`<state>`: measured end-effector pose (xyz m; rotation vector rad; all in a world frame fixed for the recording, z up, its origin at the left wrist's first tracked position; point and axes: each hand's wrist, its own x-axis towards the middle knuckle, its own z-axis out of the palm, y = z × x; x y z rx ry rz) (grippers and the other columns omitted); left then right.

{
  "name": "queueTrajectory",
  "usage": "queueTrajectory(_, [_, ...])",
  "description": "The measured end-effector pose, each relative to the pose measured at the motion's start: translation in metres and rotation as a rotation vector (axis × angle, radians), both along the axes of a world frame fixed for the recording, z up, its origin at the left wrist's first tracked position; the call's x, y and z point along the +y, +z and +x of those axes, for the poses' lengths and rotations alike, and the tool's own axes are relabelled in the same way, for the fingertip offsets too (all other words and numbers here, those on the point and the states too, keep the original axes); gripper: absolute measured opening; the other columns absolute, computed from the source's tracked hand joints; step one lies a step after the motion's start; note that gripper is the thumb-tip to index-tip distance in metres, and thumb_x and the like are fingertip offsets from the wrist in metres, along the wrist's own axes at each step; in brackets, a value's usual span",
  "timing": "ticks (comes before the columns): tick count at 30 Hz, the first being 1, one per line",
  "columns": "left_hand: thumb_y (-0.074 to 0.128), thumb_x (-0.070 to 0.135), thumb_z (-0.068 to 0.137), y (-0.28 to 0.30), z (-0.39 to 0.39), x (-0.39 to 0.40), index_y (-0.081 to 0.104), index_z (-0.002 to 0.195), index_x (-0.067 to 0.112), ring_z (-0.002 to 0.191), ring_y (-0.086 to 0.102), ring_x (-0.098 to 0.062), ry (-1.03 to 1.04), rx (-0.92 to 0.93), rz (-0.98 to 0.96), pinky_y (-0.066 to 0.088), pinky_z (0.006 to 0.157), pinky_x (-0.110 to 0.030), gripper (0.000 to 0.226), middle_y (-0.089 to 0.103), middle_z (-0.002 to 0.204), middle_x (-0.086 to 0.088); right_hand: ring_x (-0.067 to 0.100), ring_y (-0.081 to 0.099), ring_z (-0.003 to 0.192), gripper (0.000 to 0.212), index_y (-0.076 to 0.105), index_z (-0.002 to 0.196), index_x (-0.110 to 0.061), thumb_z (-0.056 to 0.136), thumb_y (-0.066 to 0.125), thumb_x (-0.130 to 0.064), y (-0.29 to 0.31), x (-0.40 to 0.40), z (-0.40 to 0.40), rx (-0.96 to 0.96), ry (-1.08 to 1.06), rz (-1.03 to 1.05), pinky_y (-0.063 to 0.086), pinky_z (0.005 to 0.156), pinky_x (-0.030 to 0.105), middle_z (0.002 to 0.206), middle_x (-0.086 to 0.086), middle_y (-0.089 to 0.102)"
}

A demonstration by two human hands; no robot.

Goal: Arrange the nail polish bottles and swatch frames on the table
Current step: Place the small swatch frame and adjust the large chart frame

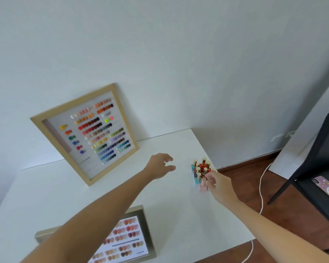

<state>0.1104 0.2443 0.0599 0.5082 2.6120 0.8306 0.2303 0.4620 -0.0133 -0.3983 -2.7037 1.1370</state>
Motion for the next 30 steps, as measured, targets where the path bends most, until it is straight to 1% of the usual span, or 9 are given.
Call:
queueTrajectory(4, [0.067,0.037,0.086,0.018,0.009,-0.067,0.062,0.121,0.019,0.108,0.059,-0.017,0.095,0.025,0.019,0.043,0.090,-0.024,0.040,0.061,0.123,-0.004,0.023,0.065,0.080,0.010,0.066,0.094,-0.006,0.086,0.060,-0.004,0.009,-0.041,0.003,-0.003,0.056,-0.007,0.054,0.081,0.037,0.091,0.008,0.069])
queueTrajectory(10, [0.063,0.036,0.090,0.036,0.046,-0.172,0.059,0.125,0.017,0.115,0.057,-0.018,0.202,0.075,0.027,0.044,0.099,-0.030,0.041,0.060,0.128,-0.003,0.013,0.063,0.082,0.013,0.066,0.100,-0.010,0.091,0.056,-0.010,0.018,-0.121,0.019,0.010,0.199,-0.019,0.047,0.074,0.016,0.091,0.000,0.067])
queueTrajectory(15, [0.061,0.035,0.091,0.038,0.094,-0.254,0.059,0.126,0.018,0.123,0.053,-0.020,0.381,0.168,0.136,0.040,0.101,-0.032,0.039,0.060,0.132,-0.003,0.019,0.066,0.083,0.020,0.062,0.102,-0.013,0.098,0.043,-0.020,0.025,-0.181,0.043,0.058,0.235,-0.018,0.052,0.076,0.027,0.088,0.005,0.069])
queueTrajectory(18, [0.057,0.033,0.094,0.031,0.123,-0.294,0.059,0.126,0.017,0.123,0.054,-0.019,0.493,0.255,0.213,0.038,0.098,-0.026,0.036,0.061,0.131,-0.002,0.019,0.067,0.086,0.028,0.055,0.115,-0.016,0.100,0.034,-0.029,0.028,-0.208,0.061,0.099,0.201,-0.072,0.053,0.078,0.030,0.089,0.004,0.068])
queueTrajectory(21, [0.051,0.026,0.098,0.015,0.150,-0.323,0.058,0.127,0.016,0.123,0.054,-0.019,0.578,0.320,0.253,0.037,0.099,-0.025,0.032,0.061,0.131,-0.003,0.008,0.063,0.084,0.041,0.040,0.132,-0.024,0.097,0.029,-0.042,0.028,-0.226,0.078,0.131,0.200,-0.082,0.047,0.073,0.013,0.090,-0.005,0.064])
queueTrajectory(24, [0.046,0.018,0.100,-0.007,0.172,-0.340,0.052,0.132,0.015,0.126,0.052,-0.024,0.605,0.360,0.246,0.039,0.104,-0.032,0.033,0.058,0.134,-0.006,-0.001,0.055,0.085,0.041,0.028,0.140,-0.029,0.100,0.035,-0.033,0.027,-0.240,0.089,0.149,0.218,-0.075,0.039,0.066,-0.004,0.099,-0.011,0.058])
queueTrajectory(26, [0.044,0.014,0.100,-0.021,0.183,-0.344,0.045,0.138,0.019,0.128,0.050,-0.026,0.591,0.333,0.254,0.040,0.106,-0.037,0.038,0.053,0.138,-0.006,0.003,0.054,0.098,0.047,0.023,0.144,-0.029,0.100,0.039,-0.025,0.026,-0.245,0.094,0.137,0.248,-0.056,0.041,0.081,0.003,0.113,-0.006,0.058])
queueTrajectory(28, [0.041,0.011,0.100,-0.030,0.190,-0.343,0.037,0.143,0.025,0.131,0.047,-0.027,0.560,0.295,0.254,0.040,0.108,-0.041,0.045,0.046,0.144,-0.007,0.012,0.057,0.110,0.054,0.018,0.146,-0.029,0.099,0.041,-0.016,0.025,-0.246,0.096,0.128,0.262,-0.020,0.047,0.095,0.023,0.124,0.001,0.059])
queueTrajectory(30, [0.037,0.009,0.101,-0.036,0.193,-0.337,0.029,0.147,0.031,0.132,0.045,-0.026,0.527,0.274,0.254,0.041,0.107,-0.040,0.051,0.040,0.148,-0.007,0.021,0.059,0.114,0.061,0.015,0.147,-0.032,0.098,0.042,-0.008,0.023,-0.246,0.096,0.114,0.263,0.009,0.046,0.101,0.036,0.126,0.007,0.061])
